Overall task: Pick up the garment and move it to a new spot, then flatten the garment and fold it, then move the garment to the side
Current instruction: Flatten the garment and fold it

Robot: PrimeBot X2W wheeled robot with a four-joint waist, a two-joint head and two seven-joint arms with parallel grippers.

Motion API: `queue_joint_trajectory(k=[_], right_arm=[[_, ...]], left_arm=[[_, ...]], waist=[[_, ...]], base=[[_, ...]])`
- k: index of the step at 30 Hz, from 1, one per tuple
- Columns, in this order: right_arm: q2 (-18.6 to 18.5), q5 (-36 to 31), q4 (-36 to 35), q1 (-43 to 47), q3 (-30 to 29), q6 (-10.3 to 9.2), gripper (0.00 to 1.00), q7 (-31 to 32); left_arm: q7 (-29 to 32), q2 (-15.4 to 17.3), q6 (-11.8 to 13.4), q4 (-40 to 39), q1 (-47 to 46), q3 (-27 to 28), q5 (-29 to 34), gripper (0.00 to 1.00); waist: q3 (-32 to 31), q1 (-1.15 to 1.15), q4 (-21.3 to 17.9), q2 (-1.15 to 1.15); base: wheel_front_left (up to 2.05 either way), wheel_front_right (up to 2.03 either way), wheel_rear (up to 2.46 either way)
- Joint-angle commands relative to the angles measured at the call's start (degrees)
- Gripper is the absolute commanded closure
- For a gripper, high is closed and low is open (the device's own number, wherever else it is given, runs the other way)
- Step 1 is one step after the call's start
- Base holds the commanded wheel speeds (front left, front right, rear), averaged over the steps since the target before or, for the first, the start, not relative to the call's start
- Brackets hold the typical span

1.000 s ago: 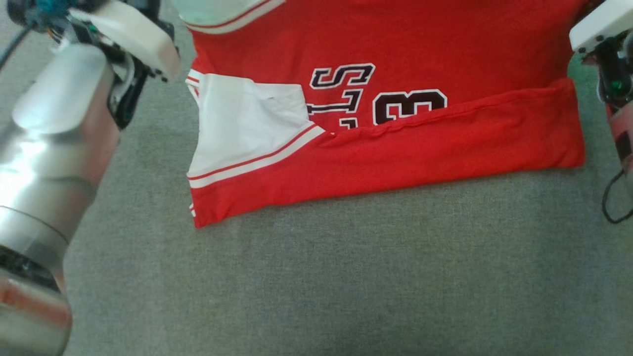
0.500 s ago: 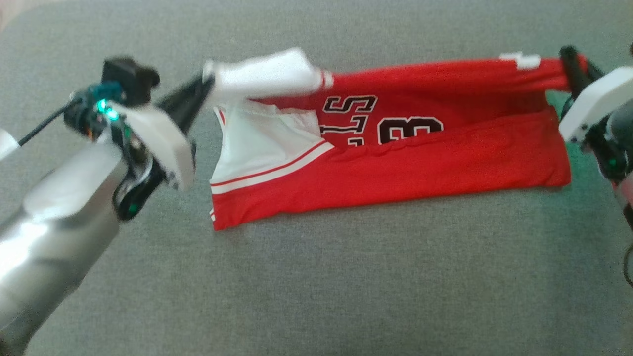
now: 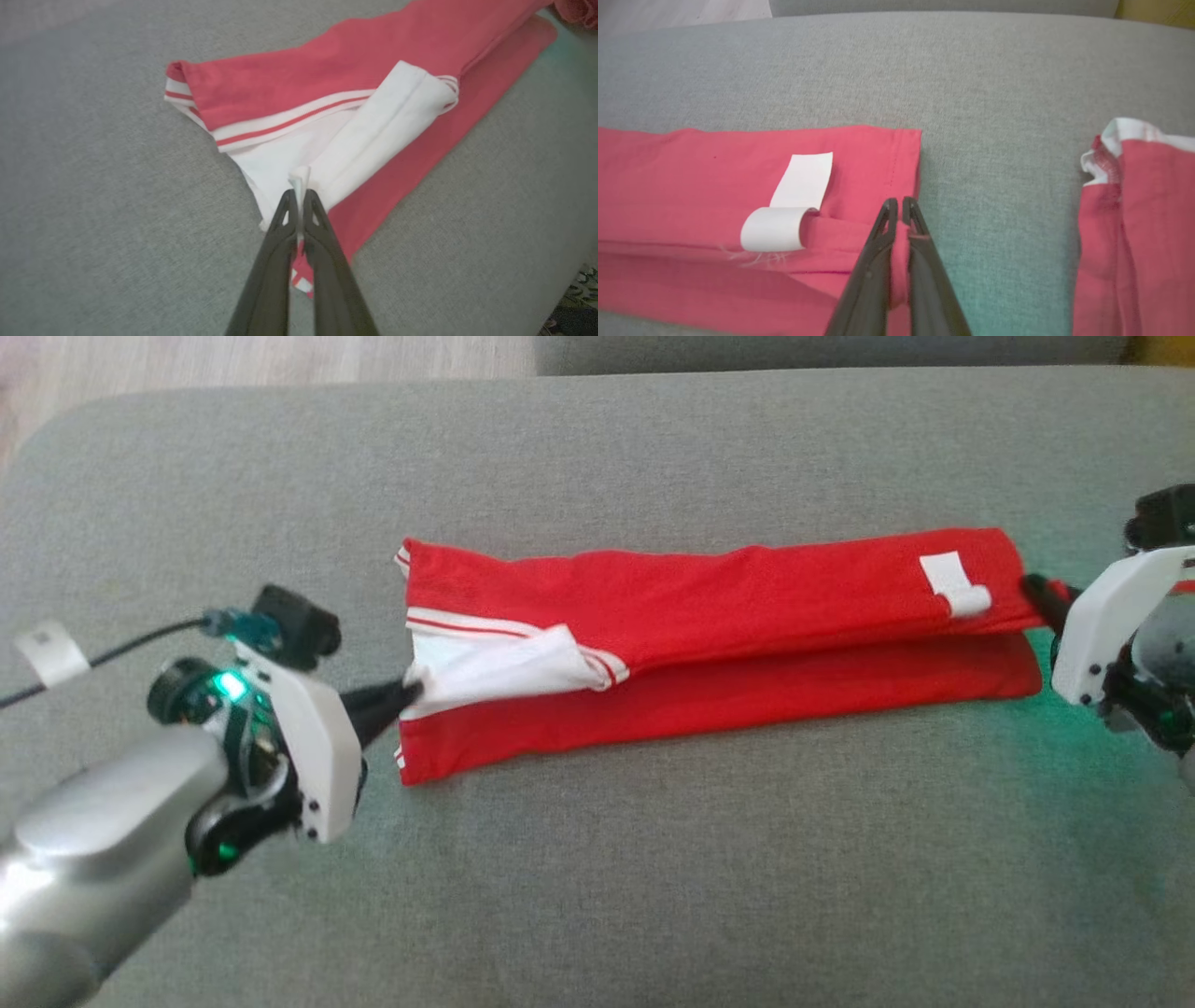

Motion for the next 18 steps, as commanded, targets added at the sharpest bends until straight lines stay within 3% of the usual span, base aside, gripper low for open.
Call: queue_joint_trajectory(k=[1,11,12,13,14,18], right_arm=[[-2.58,1.20,-1.95,0.93,1.01,0.19,1.00,1.36],[-4.95,5.17,-5.27,1.59,5.39,0.19,1.00,6.52],[-4.95,5.42,-4.85,1.56,5.47,0.19,1.00,6.68],[-4.83,5.65,-4.30,1.51,5.36,0.19,0.75,6.50],[-4.54,6.04,-3.83,1.57,5.19,0.19,0.00,6.30],[-3.19,8.43,-4.06,1.67,3.79,0.19,0.00,3.59]], left_arm=[[1.14,3.05,0.12,-1.27,-1.01,2.30,-0.49,1.00],[4.43,2.08,0.73,-2.39,0.65,1.42,1.53,1.00],[4.20,2.01,0.74,-2.08,0.45,1.27,3.61,0.44],[3.86,1.82,0.90,-1.61,0.56,1.16,5.22,0.00],[3.03,1.38,1.07,-1.19,0.86,1.12,6.01,0.00],[-2.54,-0.66,4.02,0.97,1.89,3.46,5.83,0.00]], waist=[[-0.26,0.01,-0.31,0.00],[-0.21,0.01,-1.11,0.00],[-0.25,0.01,-1.20,0.00],[-0.33,0.01,-1.28,0.00],[-0.46,0.01,-1.36,0.00],[-1.47,0.01,-1.88,0.00]], base=[[0.00,0.00,0.00],[0.00,0.00,0.00],[0.00,0.00,0.00],[0.00,0.00,0.00],[0.00,0.00,0.00],[0.00,0.00,0.00]])
